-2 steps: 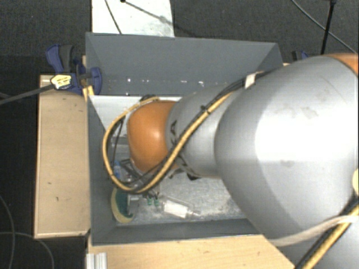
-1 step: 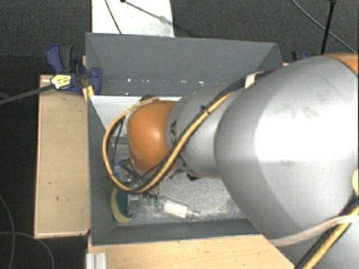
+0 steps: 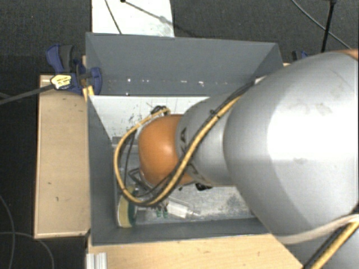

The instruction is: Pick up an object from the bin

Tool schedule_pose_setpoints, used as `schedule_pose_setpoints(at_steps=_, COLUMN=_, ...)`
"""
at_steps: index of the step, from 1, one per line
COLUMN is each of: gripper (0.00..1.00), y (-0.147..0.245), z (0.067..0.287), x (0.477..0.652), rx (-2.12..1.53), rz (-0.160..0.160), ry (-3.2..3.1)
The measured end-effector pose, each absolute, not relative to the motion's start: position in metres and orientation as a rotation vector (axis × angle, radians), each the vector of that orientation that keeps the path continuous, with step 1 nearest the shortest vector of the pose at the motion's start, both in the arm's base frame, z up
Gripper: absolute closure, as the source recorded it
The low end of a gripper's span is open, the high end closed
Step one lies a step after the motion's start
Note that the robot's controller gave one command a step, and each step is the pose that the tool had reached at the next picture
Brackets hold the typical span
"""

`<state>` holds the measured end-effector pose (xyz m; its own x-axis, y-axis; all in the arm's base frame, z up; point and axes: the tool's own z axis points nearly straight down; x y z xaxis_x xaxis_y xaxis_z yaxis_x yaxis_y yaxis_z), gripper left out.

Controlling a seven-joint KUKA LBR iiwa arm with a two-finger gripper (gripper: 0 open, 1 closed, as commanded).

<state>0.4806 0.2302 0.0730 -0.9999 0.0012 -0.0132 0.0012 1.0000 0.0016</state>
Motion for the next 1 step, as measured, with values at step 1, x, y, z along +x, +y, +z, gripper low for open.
schedule_pose_setpoints(at_steps=1, gripper=1.0, y=0.2418, z=0.0751, x=0.4816, rx=-0.037, rz=0.003, ry=3.129)
